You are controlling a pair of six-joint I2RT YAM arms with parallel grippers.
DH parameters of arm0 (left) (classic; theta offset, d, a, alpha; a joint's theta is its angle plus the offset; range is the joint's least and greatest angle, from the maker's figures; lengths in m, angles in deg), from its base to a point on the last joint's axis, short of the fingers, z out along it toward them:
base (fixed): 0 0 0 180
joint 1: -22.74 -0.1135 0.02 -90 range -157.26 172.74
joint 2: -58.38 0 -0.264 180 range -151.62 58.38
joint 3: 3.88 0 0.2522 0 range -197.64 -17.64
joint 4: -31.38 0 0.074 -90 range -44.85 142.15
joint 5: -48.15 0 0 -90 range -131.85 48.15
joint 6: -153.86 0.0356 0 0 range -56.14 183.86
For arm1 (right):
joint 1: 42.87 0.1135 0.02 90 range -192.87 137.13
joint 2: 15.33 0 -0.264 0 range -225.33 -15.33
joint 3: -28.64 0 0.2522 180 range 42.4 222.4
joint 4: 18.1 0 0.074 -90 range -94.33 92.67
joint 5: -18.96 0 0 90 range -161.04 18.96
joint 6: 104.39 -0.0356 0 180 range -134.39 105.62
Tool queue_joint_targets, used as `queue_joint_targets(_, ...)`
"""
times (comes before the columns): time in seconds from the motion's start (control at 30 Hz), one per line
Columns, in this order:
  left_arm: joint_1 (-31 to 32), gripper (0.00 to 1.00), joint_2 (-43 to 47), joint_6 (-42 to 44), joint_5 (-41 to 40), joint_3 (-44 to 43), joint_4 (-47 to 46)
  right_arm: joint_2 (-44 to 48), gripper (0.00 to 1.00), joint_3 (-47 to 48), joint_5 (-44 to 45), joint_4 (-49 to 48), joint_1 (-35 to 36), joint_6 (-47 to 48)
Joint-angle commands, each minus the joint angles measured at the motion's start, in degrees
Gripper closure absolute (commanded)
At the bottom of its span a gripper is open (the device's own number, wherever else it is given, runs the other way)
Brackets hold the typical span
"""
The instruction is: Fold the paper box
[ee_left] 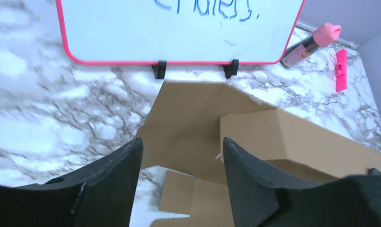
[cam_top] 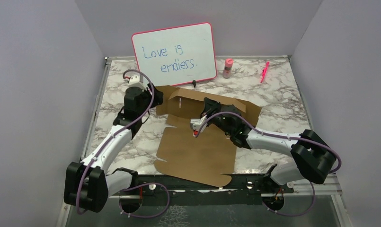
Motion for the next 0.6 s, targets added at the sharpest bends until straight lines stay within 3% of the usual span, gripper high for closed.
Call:
queue_joint_targets(0.0,-2.7,0.34,1.3,10.0,3.9,-10.9,13.4,0.4,0.99,1.0,0.5,0.8,0.2,-0.2)
queue_joint_targets(0.13,-5.5,0.3,2.6,19.1,9.1,-14.1,16.6,1.7,0.99,0.0,-0.5,0.8,0.2,-0.5)
queue_joint_targets(0.27,-8.9,0.29,-0.6,26.9,20.9,-15.6,16.3,2.1,0.99,-0.3,-0.8,0.7,0.2,-0.6)
queue_joint_targets(0.57,-18.2,0.29,-12.6,33.4,43.8,-20.2,15.1,3.0,0.99,-0.6,-2.3,1.8,0.2,-1.5)
